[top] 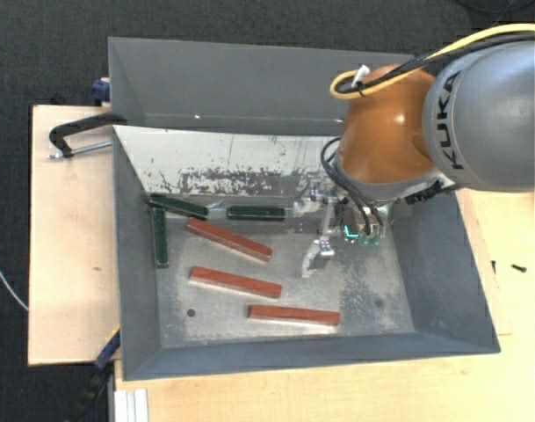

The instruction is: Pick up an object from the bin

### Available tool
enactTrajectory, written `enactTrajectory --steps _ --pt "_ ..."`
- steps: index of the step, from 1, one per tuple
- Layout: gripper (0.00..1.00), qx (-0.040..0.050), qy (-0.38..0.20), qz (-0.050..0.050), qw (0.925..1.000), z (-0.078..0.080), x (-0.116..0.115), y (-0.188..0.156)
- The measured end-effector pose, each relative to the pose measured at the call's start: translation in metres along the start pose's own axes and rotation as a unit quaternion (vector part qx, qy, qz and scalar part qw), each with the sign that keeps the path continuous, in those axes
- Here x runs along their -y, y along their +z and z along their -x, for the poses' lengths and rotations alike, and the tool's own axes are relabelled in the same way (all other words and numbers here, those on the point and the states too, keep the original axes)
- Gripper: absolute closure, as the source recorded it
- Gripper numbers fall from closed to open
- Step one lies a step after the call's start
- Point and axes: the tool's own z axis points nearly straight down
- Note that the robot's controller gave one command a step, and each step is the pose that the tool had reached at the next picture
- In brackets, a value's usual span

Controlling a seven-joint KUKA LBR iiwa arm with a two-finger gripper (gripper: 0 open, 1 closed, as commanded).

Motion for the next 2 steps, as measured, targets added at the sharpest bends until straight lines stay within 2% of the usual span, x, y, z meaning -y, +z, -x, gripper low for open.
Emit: enactTrajectory --steps 1,2 --pt "0.0 0.0043 0.0 0.0 1.0 0.002 0.0 -0.004" --pt "1.0 0.0015 0.004 0.001 1.0 0.019 -0.047 0.071"
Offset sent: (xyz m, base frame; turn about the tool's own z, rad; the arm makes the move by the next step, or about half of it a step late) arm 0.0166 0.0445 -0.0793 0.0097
